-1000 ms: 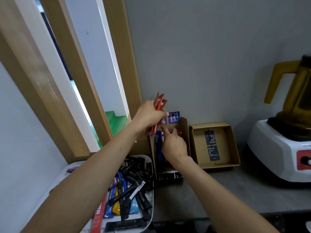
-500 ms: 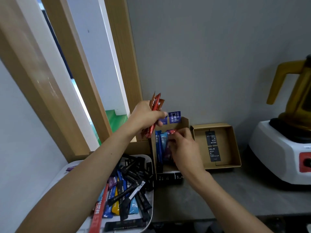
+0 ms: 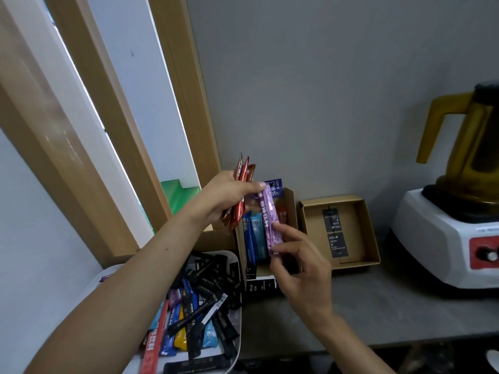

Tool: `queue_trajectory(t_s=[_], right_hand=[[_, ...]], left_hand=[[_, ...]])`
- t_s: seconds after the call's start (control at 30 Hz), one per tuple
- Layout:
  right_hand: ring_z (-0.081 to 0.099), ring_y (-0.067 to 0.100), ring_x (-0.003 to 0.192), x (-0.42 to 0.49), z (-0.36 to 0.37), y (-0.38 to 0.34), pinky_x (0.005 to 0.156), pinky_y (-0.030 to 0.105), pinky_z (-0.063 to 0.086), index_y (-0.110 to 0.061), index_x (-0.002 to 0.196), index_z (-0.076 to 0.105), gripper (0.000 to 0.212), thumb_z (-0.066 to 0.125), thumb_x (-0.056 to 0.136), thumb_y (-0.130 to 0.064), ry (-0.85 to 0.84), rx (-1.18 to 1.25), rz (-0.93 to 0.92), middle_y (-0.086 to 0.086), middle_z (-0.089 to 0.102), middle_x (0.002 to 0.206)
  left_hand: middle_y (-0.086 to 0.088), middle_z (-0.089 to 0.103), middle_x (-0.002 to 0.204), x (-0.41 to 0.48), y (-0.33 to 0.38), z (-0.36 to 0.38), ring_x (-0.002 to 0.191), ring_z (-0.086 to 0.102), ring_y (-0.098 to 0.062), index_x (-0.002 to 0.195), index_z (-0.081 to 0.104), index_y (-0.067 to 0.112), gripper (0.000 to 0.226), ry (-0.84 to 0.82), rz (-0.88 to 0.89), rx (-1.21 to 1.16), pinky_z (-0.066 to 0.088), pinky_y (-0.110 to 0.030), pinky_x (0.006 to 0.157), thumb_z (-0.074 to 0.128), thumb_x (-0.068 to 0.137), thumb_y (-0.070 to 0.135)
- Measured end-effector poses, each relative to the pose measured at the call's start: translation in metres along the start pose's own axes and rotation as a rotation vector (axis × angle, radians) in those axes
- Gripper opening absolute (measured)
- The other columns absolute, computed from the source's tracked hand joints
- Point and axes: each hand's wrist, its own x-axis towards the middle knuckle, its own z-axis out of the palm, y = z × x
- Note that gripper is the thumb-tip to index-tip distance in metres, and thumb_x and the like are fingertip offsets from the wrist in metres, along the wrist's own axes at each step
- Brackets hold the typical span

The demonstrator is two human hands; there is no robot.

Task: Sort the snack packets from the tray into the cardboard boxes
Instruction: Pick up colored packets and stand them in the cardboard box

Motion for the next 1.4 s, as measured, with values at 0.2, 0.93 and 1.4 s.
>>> queue_trajectory(t_s=[0.2, 0.93, 1.4], right_hand=[[0.063, 0.021, 0.124, -0.006, 0.004, -0.008, 0.095, 0.034, 0.06, -0.018, 0.115, 0.062, 0.039, 0.082, 0.082, -0.023, 0.046, 0.304, 0.352, -0.004, 0.056, 0.136], [0.075, 0.015, 0.097, 0.007, 0.022, 0.006, 0.082, 0.029, 0.061, -0.023, 0.111, 0.069, 0.016, 0.066, 0.098, -0.014, -0.076, 0.352, 0.852, 0.001, 0.076, 0.11], [0.075, 0.01, 0.096, 0.017, 0.03, 0.012, 0.081, 0.033, 0.064, -0.025, 0.115, 0.068, 0.024, 0.075, 0.092, -0.023, -0.078, 0.336, 0.852, -0.002, 0.076, 0.106]], left_hand=[[-0.01, 0.076, 0.101, 0.001, -0.002, -0.004, 0.089, 0.076, -0.023, 0.095, 0.057, 0.015, 0.025, 0.083, 0.074, 0.123, 0.056, -0.03, 0.067, 0.079, 0.088, 0.023], [0.003, 0.071, 0.097, 0.002, -0.006, -0.008, 0.093, 0.069, -0.013, 0.101, 0.059, 0.022, 0.028, 0.078, 0.18, 0.441, 0.05, -0.024, 0.067, 0.081, 0.087, 0.032], [0.005, 0.068, 0.094, 0.005, -0.009, -0.001, 0.082, 0.07, -0.013, 0.102, 0.057, 0.023, 0.032, 0.167, 0.171, 0.624, 0.054, -0.025, 0.064, 0.083, 0.085, 0.032]])
